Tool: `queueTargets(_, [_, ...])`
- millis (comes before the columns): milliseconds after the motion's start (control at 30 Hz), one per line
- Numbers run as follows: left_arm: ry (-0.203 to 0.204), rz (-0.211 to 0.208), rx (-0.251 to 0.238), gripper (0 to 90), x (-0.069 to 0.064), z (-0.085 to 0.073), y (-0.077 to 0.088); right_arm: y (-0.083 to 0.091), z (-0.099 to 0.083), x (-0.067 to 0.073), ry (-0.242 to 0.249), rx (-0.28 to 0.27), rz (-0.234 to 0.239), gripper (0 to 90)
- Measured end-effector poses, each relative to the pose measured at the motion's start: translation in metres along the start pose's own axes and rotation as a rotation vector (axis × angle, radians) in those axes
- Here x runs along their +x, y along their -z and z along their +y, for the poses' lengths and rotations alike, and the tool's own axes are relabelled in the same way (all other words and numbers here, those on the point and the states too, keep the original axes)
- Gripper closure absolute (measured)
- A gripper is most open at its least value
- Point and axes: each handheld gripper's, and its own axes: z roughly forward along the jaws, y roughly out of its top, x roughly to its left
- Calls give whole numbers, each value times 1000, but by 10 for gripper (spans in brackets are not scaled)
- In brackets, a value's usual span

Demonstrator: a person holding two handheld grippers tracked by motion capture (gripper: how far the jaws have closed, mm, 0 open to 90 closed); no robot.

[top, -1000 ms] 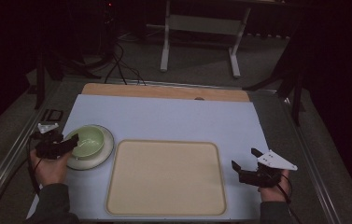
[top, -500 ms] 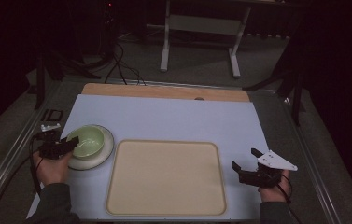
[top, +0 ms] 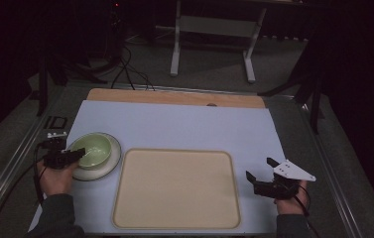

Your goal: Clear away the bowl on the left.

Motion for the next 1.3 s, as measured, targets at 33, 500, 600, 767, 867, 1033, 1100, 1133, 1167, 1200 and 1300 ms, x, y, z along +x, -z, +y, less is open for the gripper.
queueTargets(33, [1,-1,9,664,0,0,-1,0,0,0,-1,-1,0,108])
queueTargets(500, [175,-131,60,742,18,-4,-6,1,0,0,-1,-2,2,109])
queueTargets(600, [184,-138,58,765,20,-4,-5,1,0,0,0,-2,3,108])
queueTargets(767, [192,-147,55,812,21,-5,-4,1,0,0,-2,0,3,109])
queueTargets(867, [207,-166,54,813,23,-6,-4,1,0,0,-4,-3,2,109])
queueTargets(1033, [219,-203,45,811,24,-7,-3,1,0,0,-3,-3,3,109])
queueTargets(1100, [219,-201,42,811,24,-7,-3,1,0,0,-3,-4,4,109])
queueTargets(1133, [216,-201,41,812,23,-7,-3,1,0,-1,-3,-4,3,109])
queueTargets(1167, [216,-201,41,812,23,-7,-3,1,0,-1,-4,-5,3,109])
queueTargets(1200, [211,-198,34,812,23,-8,-2,2,0,-1,-3,-7,2,109])
queueTargets(1300, [216,-209,20,812,22,-7,1,2,0,-1,-4,-10,1,109])
